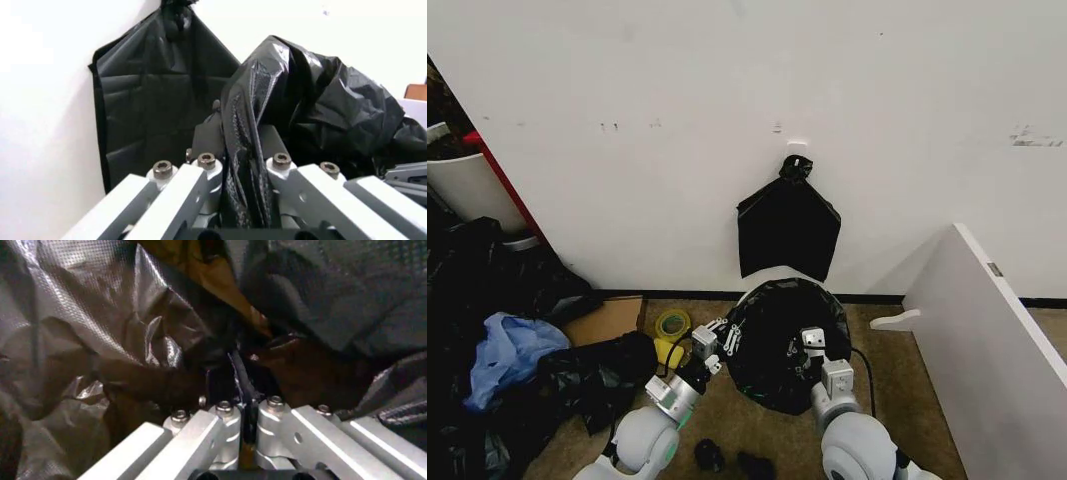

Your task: Place the garbage bag over the trash bin.

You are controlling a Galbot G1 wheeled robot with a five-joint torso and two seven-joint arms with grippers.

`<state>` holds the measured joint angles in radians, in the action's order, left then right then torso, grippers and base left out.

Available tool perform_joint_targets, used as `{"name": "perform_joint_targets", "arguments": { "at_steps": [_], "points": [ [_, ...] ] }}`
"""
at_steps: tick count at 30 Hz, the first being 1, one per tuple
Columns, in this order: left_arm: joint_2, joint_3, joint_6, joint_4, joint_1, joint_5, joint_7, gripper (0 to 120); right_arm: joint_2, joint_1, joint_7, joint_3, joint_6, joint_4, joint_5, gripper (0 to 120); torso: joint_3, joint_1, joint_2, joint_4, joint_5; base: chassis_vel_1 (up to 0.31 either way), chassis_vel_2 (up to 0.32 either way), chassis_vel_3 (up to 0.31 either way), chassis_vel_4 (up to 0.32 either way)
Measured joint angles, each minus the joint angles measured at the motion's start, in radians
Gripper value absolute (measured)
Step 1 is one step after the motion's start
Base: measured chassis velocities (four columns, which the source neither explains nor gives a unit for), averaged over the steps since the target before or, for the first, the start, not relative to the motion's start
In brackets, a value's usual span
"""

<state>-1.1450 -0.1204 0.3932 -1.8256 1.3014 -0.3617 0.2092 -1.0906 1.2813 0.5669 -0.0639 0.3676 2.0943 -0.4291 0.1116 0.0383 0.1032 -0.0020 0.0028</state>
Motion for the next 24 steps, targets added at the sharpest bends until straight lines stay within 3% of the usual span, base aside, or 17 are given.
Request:
{"name": "perform_joint_targets", "arguments": {
  "at_steps": [5,11,19,24],
  "points": [
    [-0.004,0.013,0.0,-0.003,-0.008,-0.007,-0.001,5,0.002,-0.001,0.017,0.012,0.096,0.036,-0.104,0,0.0,0.0,0.0,-0.0001,-0.0002,0.0,0.0,0.0,0.0],
    [0.002,0.026,-0.001,-0.018,-0.002,-0.007,0.0,5,-0.012,-0.01,0.034,0.026,0.116,0.007,-0.108,0,0.0,0.0,0.0,-0.0001,0.0,0.0,0.0,0.0,0.0],
    [0.017,0.017,0.006,-0.032,0.02,-0.007,0.004,5,-0.017,-0.023,0.045,0.036,0.108,-0.067,0.026,0,0.0,0.0,0.0,0.0,0.0,0.0,0.0,0.0,0.0],
    [0.017,0.013,0.007,-0.031,0.022,-0.008,0.004,5,-0.018,-0.016,0.031,0.038,0.036,-0.109,0.172,0,0.0,0.0,0.0,0.0,0.0001,0.0,0.0,0.0,0.0]
  ]
}}
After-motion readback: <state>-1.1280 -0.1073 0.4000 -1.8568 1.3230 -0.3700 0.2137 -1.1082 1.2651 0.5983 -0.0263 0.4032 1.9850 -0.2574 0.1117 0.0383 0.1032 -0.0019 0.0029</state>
